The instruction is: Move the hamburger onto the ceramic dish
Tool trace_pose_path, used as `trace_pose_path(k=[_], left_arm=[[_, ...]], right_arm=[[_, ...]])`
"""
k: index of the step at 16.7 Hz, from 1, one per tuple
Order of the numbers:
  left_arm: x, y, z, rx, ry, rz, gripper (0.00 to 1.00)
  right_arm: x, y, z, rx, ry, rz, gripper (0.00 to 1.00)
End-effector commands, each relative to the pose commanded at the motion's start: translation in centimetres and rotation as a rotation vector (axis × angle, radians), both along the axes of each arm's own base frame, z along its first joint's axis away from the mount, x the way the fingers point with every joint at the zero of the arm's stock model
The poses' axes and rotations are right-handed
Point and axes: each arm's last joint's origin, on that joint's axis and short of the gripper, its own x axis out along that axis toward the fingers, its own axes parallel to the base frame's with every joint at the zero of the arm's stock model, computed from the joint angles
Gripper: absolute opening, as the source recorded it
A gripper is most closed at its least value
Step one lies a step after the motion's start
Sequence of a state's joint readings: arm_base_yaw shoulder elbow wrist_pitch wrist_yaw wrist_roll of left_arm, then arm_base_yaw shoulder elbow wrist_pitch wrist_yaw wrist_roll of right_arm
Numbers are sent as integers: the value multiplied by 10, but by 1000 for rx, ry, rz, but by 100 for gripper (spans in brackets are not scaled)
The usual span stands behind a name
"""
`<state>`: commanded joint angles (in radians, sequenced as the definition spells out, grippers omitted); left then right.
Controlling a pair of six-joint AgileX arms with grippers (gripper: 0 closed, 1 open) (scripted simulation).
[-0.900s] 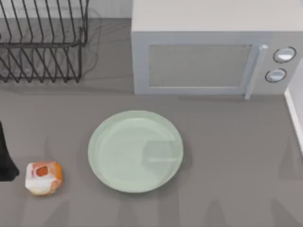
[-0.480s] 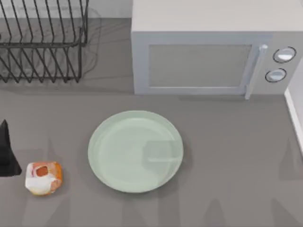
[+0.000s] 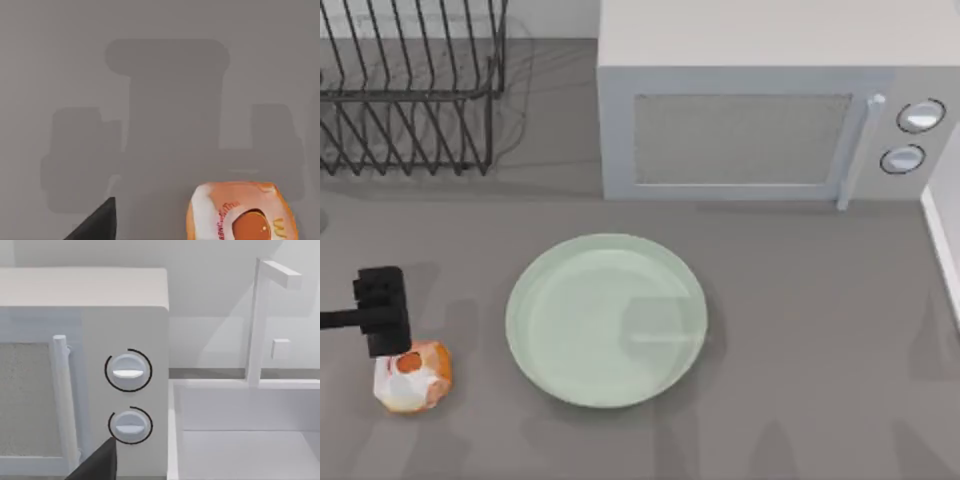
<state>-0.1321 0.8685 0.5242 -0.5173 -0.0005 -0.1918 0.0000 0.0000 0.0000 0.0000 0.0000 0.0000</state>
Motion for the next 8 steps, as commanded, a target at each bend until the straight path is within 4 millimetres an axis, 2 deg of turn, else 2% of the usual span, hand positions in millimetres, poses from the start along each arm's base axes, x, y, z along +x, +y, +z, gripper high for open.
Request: trace_pose_path(k=[5,8], left_arm=[[48,-20,-9,22,416,15,100],[72,-32,-19,49,589,29,100]], right_arm=[[0,0,0,0,0,0,100],[0,0,0,0,0,0,100]])
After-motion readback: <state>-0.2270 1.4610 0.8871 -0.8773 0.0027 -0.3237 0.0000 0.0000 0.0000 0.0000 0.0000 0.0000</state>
